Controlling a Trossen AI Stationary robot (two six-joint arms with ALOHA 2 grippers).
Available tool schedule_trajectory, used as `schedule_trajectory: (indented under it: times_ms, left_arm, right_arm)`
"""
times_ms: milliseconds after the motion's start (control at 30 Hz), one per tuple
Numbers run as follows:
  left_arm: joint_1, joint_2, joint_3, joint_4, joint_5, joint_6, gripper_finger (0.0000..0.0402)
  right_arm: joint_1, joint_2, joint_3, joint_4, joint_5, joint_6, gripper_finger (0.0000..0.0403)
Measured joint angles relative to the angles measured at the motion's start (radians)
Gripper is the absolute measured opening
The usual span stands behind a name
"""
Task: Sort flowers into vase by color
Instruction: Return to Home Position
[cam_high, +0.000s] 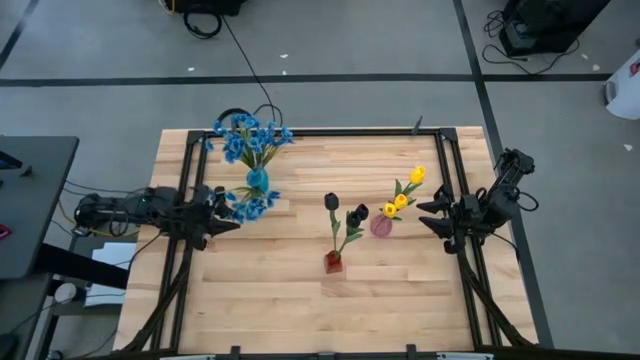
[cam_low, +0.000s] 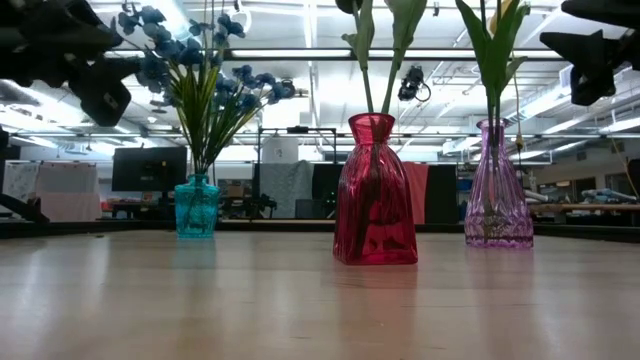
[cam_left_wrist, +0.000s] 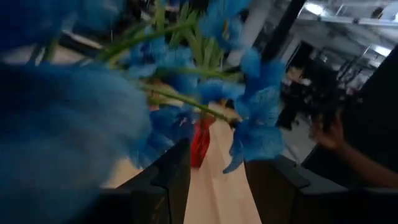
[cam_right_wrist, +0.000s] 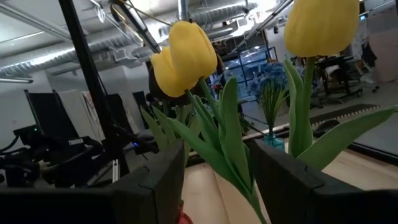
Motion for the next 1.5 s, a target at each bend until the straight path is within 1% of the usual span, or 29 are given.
schedule_trajectory:
  times_ms: [100,233,433,500,1333,1400,1500]
  left_arm:
    - [0.0,-0.001,-0.017,0.009,0.0,0.009,0.0152]
    - [0.0,0.0,-0.055,0.05,0.004,0.103,0.0152]
    - [0.0,0.0,-0.109,0.172,-0.001,0.105,0.0152]
    - [0.0,0.0,-0.115,0.187,-0.003,0.105,0.0152]
    - [0.0,0.0,-0.117,0.189,-0.003,0.105,0.0152]
    - [0.0,0.0,-0.117,0.164,0.017,0.086,0.0152]
    - [0.0,0.001,-0.114,0.106,0.125,0.043,0.0152]
  right_arm:
    - [0.0,0.0,0.0,0.0,0.001,-0.001,0.0196]
    - [0.0,0.0,0.0,0.0,0.001,-0.002,0.0196]
    - [0.0,0.0,0.0,0.0,0.001,-0.002,0.0196]
    - [0.0,0.0,0.0,0.0,0.001,-0.002,0.0196]
    - [0.0,0.0,0.0,0.0,0.001,-0.001,0.0196]
    - [0.0,0.0,0.0,0.0,0.001,-0.001,0.0196]
    - [0.0,0.0,0.0,0.0,0.001,-0.001,0.0196]
